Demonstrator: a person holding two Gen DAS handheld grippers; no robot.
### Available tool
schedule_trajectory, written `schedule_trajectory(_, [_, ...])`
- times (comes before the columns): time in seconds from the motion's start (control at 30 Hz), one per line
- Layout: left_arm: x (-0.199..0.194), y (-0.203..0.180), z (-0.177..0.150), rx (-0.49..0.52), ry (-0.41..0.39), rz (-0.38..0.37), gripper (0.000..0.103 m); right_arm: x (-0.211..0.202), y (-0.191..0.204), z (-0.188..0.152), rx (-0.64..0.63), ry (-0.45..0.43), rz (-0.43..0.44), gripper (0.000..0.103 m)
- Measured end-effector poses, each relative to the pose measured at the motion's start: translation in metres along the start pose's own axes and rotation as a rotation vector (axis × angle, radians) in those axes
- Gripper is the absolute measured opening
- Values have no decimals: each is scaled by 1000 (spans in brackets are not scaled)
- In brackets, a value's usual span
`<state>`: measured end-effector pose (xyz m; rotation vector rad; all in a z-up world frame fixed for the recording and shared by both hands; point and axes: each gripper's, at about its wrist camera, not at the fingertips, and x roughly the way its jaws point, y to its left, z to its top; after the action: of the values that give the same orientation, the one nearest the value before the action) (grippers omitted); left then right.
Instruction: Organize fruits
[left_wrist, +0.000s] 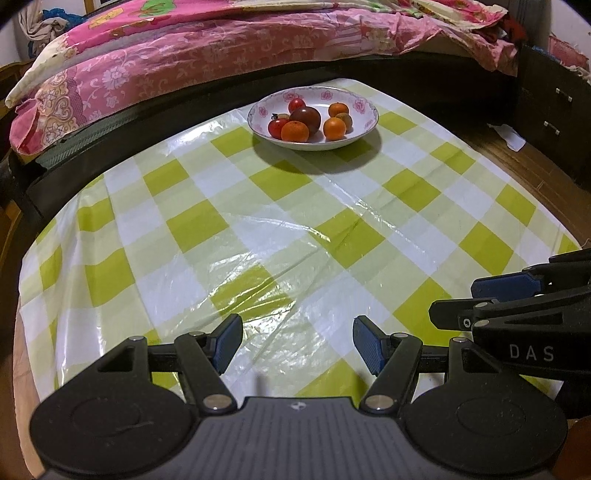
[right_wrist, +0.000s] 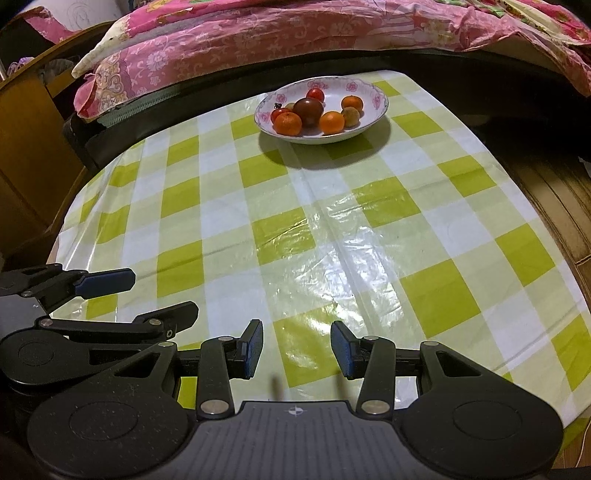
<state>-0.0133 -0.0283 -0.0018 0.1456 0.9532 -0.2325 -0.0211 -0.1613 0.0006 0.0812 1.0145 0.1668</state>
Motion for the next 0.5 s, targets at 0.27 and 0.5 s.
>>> schedule_trajectory(0.27, [-2, -1, -6, -6, 13, 0, 72, 0, 1, -5, -2, 14, 0, 39])
schedule_trajectory(0.5, [-3, -2, -9, -8, 16, 6, 72, 0, 2, -8, 3, 21, 2, 39])
